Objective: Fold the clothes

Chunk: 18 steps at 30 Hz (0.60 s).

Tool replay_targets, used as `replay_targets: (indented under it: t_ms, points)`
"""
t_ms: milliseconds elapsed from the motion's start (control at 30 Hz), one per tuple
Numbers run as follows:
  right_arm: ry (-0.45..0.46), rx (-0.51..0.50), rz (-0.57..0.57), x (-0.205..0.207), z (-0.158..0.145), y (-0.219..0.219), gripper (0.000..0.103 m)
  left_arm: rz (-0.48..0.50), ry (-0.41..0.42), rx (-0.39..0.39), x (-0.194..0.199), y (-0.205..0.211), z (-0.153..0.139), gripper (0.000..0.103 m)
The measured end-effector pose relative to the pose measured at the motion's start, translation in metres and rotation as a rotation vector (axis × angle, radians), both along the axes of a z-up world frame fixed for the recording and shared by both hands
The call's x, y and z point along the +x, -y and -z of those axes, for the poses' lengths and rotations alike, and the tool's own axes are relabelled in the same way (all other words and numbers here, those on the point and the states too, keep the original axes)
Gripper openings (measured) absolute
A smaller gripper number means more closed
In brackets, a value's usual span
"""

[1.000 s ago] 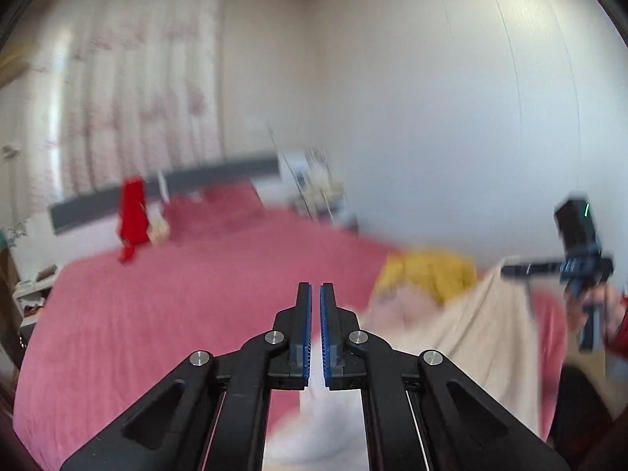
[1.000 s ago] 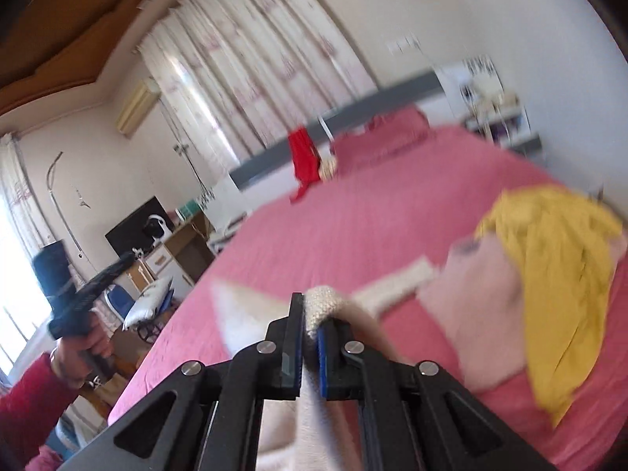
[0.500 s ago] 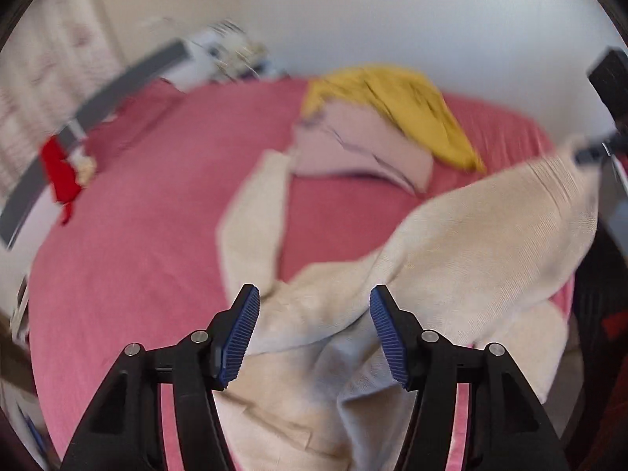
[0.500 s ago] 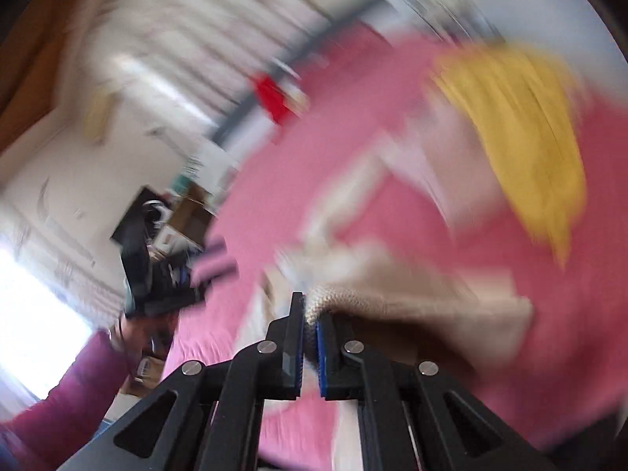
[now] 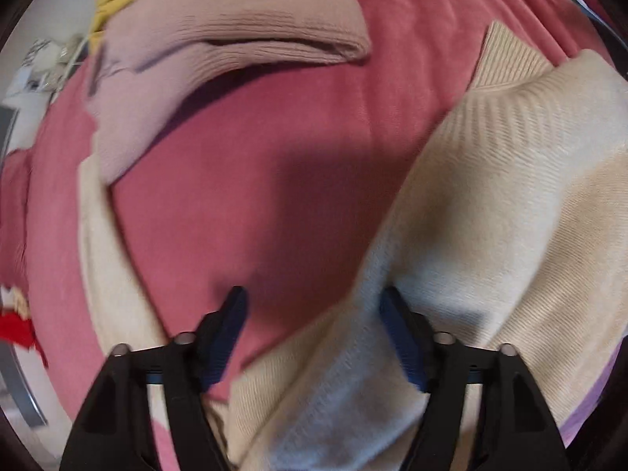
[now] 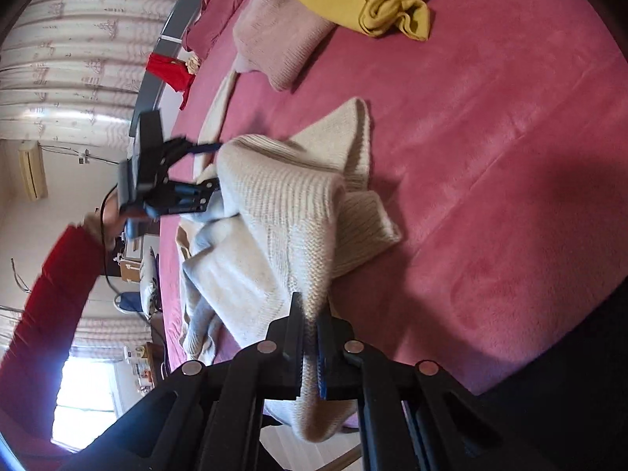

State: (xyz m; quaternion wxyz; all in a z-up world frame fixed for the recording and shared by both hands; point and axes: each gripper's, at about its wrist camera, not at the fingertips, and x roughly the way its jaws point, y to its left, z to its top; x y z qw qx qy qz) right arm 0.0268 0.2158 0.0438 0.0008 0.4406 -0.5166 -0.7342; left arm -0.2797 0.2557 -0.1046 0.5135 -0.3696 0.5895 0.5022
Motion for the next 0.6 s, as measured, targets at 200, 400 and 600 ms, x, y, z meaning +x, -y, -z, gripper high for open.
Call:
replay_targets:
  t_ms: [200, 400, 600]
  points:
    - [0.005, -0.047, 0.003, 0.002, 0.012, -0.005, 0.004, -0.139, 0.249, 0.058, -0.045, 0.012, -0.026, 0.08]
    - [0.005, -0.042, -0.018, -0.004, 0.016, -0.006, 0.004, -0.079, 0.128, -0.049, -0.044, 0.009, -0.008, 0.08]
    - [0.005, -0.055, 0.006, 0.006, 0.019, -0.009, 0.004, 0.097, 0.107, -0.2, 0.004, 0.016, 0.022, 0.083]
